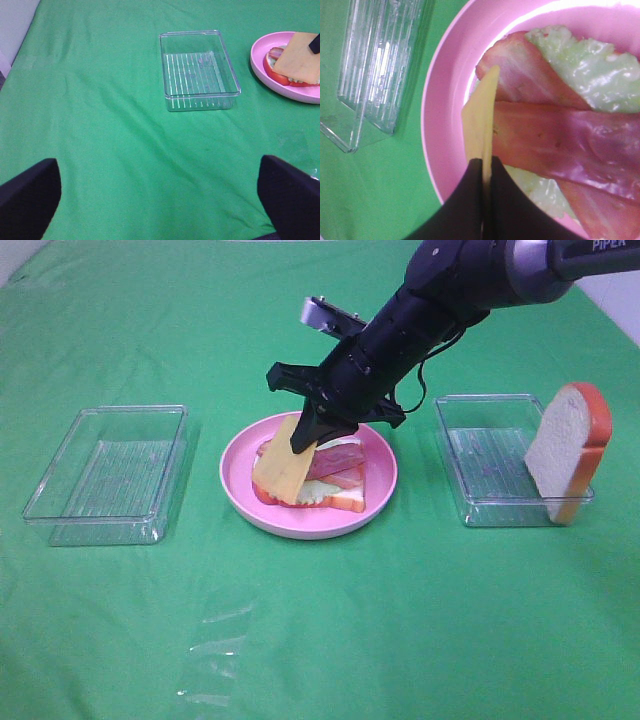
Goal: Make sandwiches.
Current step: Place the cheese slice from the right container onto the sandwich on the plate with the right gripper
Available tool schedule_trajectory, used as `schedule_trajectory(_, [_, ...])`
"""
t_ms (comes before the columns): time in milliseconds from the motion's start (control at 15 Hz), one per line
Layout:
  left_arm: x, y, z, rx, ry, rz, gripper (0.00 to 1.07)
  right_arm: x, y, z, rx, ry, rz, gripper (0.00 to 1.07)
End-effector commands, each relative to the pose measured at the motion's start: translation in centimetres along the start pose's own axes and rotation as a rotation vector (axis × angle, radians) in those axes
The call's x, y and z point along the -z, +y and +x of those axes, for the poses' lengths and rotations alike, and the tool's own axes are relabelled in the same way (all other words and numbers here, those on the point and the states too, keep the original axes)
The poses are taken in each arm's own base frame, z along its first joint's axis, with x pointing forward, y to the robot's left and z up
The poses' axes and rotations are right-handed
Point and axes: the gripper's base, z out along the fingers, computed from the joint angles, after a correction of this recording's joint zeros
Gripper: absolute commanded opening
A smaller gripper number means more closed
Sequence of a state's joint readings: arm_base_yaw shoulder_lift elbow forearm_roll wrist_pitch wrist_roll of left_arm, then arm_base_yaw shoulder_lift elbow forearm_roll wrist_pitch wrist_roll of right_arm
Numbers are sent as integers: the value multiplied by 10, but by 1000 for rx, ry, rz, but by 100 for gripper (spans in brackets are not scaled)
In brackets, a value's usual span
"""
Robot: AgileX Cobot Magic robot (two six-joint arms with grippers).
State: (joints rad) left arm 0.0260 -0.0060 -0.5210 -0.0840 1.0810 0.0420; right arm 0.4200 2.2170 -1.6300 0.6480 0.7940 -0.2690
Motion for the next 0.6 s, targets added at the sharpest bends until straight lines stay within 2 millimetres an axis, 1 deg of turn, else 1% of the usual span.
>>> schedule_trajectory(67, [2,0,2,6,-19,1,100,2,-3,-2,5,-16,33,0])
schedule_trajectory(600, [2,0,2,6,-19,1,100,2,-7,-3,37,-29,75,0])
